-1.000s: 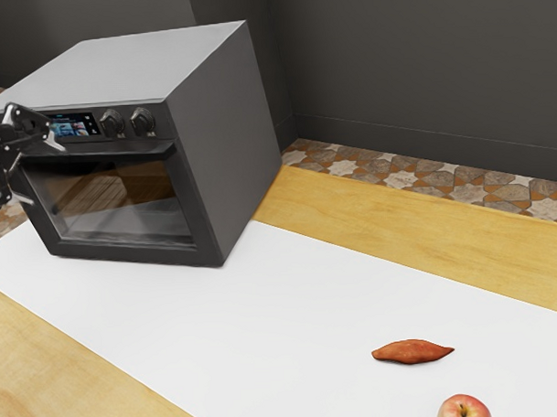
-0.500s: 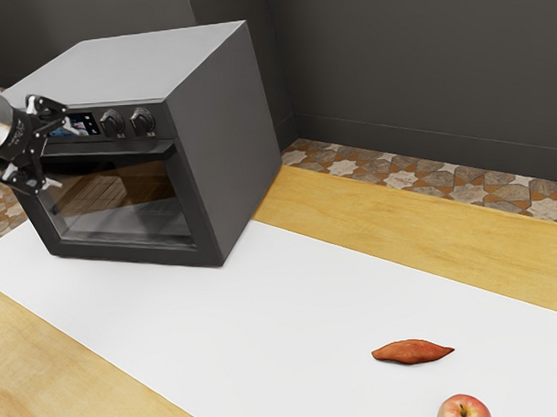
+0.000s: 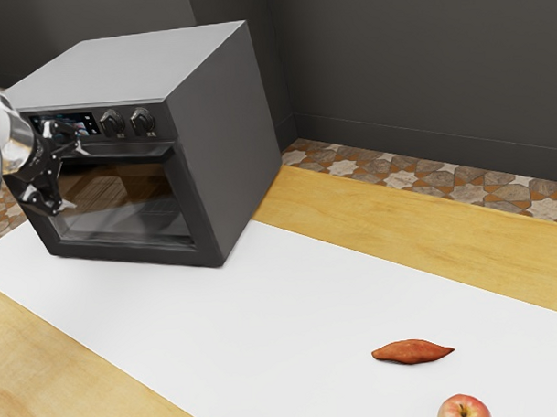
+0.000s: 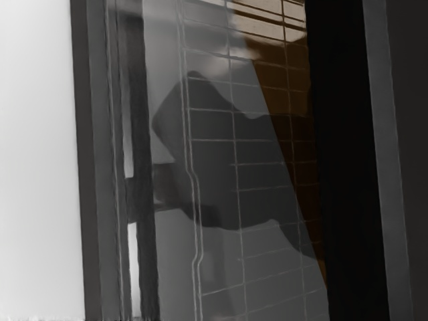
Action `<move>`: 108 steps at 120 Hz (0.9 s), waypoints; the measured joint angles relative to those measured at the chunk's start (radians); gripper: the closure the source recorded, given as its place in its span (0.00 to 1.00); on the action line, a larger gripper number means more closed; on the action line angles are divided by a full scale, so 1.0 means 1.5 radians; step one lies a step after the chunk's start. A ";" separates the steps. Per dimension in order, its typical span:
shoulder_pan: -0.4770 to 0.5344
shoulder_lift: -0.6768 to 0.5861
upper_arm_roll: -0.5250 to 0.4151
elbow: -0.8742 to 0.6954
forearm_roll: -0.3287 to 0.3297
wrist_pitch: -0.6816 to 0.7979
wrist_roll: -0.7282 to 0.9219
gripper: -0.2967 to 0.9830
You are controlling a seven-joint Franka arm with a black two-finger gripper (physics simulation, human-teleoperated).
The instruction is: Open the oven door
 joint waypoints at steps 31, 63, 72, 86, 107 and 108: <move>0.099 -0.330 -0.060 -0.337 0.012 0.015 -0.016 0.23; 0.001 -0.336 -0.112 -0.139 0.042 -0.131 -0.027 0.24; -0.118 -0.142 -0.116 0.139 0.049 -0.294 -0.014 0.24; -0.200 -0.076 -0.117 0.222 0.052 -0.454 0.002 0.23; -0.255 -0.068 -0.182 0.232 0.090 -0.572 0.035 0.23; -0.256 -0.067 -0.184 0.231 0.091 -0.576 0.037 0.23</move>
